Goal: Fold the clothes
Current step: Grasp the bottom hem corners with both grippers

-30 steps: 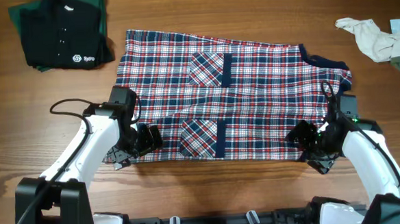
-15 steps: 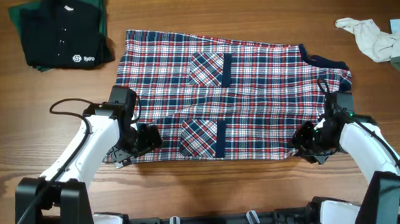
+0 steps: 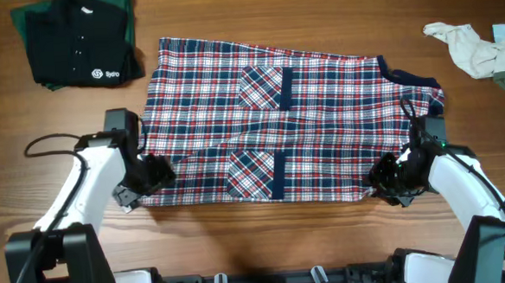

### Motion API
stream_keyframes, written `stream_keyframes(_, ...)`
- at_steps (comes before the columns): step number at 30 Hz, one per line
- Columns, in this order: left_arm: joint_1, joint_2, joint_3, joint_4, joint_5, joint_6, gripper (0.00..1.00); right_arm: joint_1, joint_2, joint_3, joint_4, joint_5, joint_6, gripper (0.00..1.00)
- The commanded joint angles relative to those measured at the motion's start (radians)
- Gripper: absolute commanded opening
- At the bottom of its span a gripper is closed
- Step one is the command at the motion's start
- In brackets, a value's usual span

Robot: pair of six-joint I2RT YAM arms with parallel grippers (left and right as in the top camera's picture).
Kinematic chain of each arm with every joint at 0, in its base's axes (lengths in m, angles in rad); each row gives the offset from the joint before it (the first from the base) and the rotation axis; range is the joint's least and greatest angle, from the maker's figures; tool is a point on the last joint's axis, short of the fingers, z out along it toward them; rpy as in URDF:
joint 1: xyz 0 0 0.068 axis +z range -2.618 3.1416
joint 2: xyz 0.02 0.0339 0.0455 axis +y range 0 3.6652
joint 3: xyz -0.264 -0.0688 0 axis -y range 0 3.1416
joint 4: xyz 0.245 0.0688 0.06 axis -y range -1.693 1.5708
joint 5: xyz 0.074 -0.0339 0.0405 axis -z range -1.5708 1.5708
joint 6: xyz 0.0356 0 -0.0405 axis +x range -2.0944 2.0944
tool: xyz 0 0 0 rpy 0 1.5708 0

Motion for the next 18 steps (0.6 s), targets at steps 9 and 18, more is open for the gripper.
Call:
stream_keyframes(9,0.063,0.000,-0.038,0.101,0.013,0.051,0.79,0.004,0.018,-0.014,0.017,-0.008,-0.056,0.39)
stream_keyframes(18,0.063,0.002,-0.089,0.123,0.022,0.051,0.77,0.004,0.018,-0.014,0.020,-0.013,-0.063,0.40)
